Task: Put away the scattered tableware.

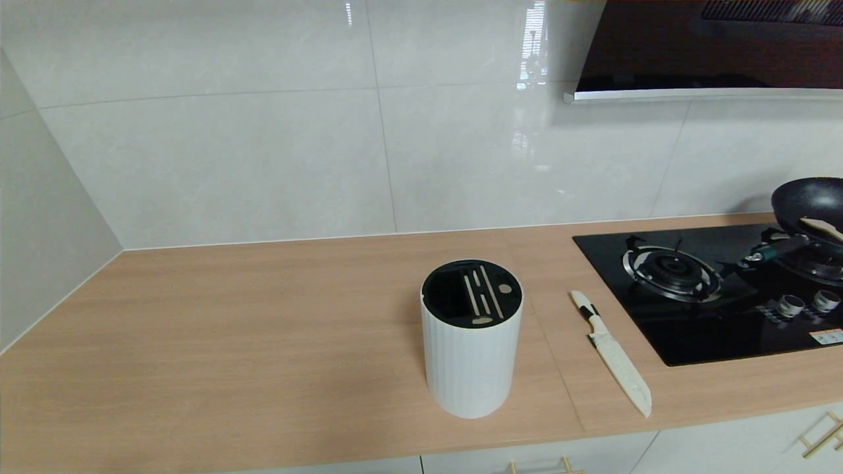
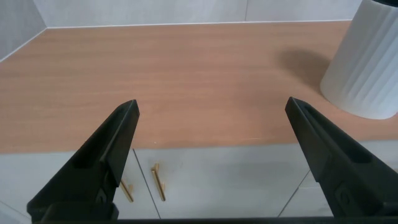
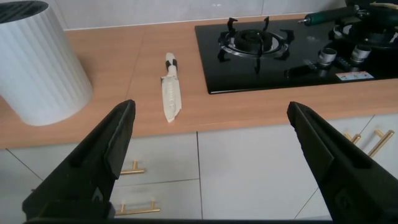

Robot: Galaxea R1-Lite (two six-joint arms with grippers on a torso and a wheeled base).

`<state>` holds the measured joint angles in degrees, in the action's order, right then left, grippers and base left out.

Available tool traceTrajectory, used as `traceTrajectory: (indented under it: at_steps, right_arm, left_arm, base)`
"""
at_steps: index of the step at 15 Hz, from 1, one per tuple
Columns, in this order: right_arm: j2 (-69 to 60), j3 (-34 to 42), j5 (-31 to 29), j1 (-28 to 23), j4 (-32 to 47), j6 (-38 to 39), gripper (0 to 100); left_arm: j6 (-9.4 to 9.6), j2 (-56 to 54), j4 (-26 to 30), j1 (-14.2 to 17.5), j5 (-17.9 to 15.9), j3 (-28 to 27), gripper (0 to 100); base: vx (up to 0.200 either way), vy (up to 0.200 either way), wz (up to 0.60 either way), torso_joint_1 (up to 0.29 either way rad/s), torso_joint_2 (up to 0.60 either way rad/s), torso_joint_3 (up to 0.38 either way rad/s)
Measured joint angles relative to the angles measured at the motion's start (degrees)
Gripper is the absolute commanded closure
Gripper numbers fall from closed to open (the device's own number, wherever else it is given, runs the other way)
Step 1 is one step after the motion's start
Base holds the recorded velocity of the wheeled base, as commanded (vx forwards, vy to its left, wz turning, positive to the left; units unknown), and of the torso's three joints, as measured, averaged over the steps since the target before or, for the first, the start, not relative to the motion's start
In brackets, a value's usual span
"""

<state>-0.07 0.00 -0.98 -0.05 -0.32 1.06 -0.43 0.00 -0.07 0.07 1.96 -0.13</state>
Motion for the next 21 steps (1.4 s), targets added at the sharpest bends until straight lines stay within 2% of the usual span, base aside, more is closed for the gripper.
traceTrajectory:
  at_steps: [9,13,18,21]
  right_arm:
    - [0.2,-0.6,0.1,0.0,0.2,-1.1,0]
    - [6.6,-10.3,2.3,1.3,0.2,0.2,0]
    - [29.2,-19.3,4.1,2.6,-0.1,0.3,0]
    - [47.9,-26.8,4.1,6.1,-0.3,0.3,0]
  left_arm:
    - [0.02,0.0,0.0,0.0,0.0,0.0,0]
    - [0.1,0.0,0.0,0.0,0.0,0.0,0]
    - [0.18,0.0,0.0,0.0,0.0,0.0,0]
    - [0.11,0.0,0.0,0.0,0.0,0.0,0]
  base:
    - [0.0,0.0,0.0,0.0,0.0,0.0]
    - [0.0,0.0,0.0,0.0,0.0,0.0]
    - [0.0,0.0,0.0,0.0,0.0,0.0]
    - [0.0,0.0,0.0,0.0,0.0,0.0]
